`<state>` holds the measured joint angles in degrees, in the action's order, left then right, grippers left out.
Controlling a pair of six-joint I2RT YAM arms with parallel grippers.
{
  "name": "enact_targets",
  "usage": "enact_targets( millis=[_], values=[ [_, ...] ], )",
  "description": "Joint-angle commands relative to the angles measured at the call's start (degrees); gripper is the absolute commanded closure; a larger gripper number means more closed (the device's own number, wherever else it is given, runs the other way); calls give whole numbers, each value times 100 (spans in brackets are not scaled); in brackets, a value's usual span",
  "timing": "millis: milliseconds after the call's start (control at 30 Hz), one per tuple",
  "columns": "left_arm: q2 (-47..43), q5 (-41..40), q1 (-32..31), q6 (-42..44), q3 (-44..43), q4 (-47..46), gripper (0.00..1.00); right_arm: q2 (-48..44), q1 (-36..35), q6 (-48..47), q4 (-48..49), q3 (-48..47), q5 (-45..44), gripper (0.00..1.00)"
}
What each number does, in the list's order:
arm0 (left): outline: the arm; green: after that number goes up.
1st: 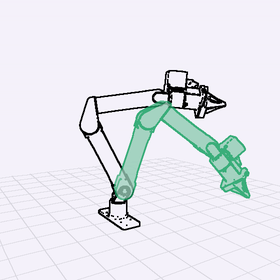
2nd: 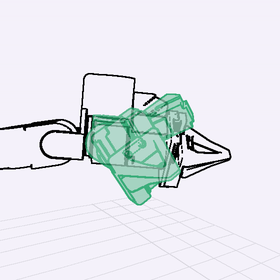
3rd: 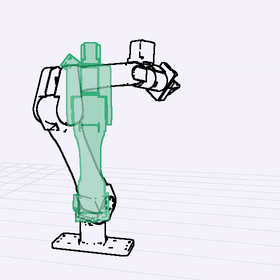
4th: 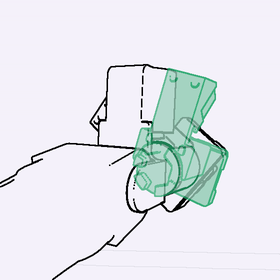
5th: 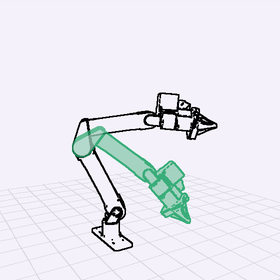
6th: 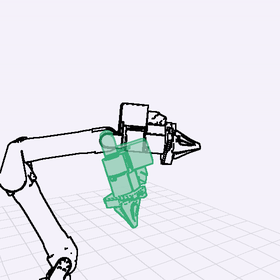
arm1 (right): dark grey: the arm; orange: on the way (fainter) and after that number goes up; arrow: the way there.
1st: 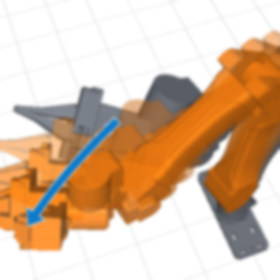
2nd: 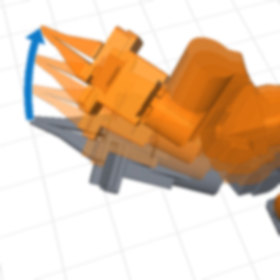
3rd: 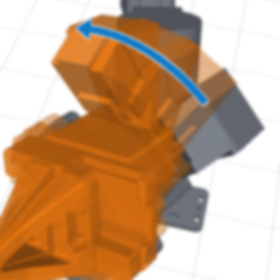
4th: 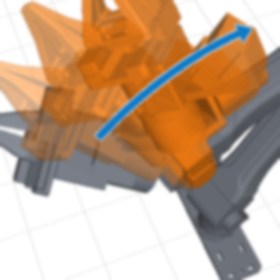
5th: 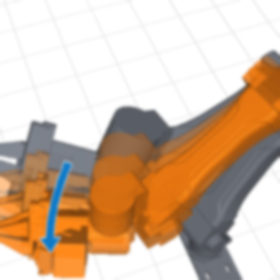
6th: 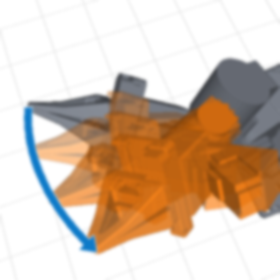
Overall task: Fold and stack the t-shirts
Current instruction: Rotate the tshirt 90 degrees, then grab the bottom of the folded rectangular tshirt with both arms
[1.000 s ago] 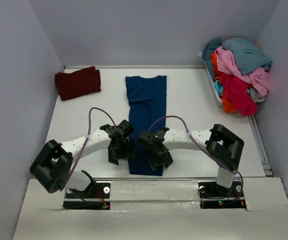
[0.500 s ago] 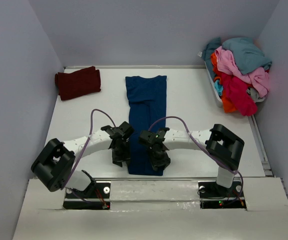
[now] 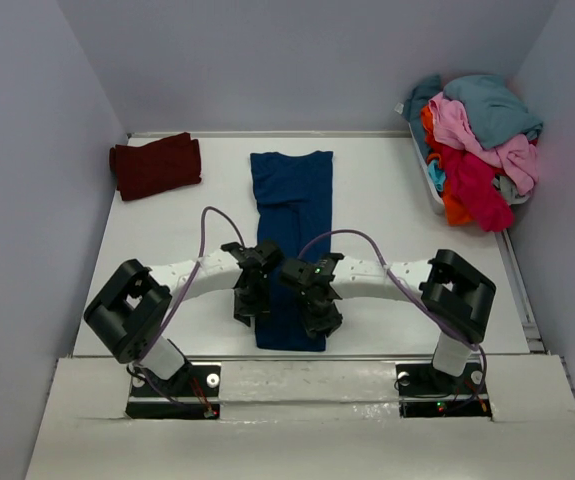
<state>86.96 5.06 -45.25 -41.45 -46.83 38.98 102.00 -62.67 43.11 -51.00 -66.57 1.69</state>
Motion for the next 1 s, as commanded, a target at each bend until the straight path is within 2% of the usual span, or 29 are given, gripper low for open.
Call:
enact_targets(
  millis=[0, 67, 233, 433, 633, 967],
  values=[
    [-56, -453, -133, -3, -493, 276, 47, -171, 18, 4, -68, 38, -108, 57],
    [-135, -453, -185, -12, -503, 338, 41, -162, 18, -5, -59, 47, -90, 57],
    [-416, -401, -185, -100, -415, 365, 38, -92, 18, -48, -68, -5, -55, 57],
    [-127, 30, -247, 93, -283, 207, 39, -83, 18, -75, -120, -102, -73, 57],
    [198, 118, -361, 357, -424, 233, 38, -75, 18, -75, -138, -120, -90, 57],
    [410, 479, -361, 436, -239, -22, 49, 57, 18, -145, -33, -208, -64, 57]
  ],
)
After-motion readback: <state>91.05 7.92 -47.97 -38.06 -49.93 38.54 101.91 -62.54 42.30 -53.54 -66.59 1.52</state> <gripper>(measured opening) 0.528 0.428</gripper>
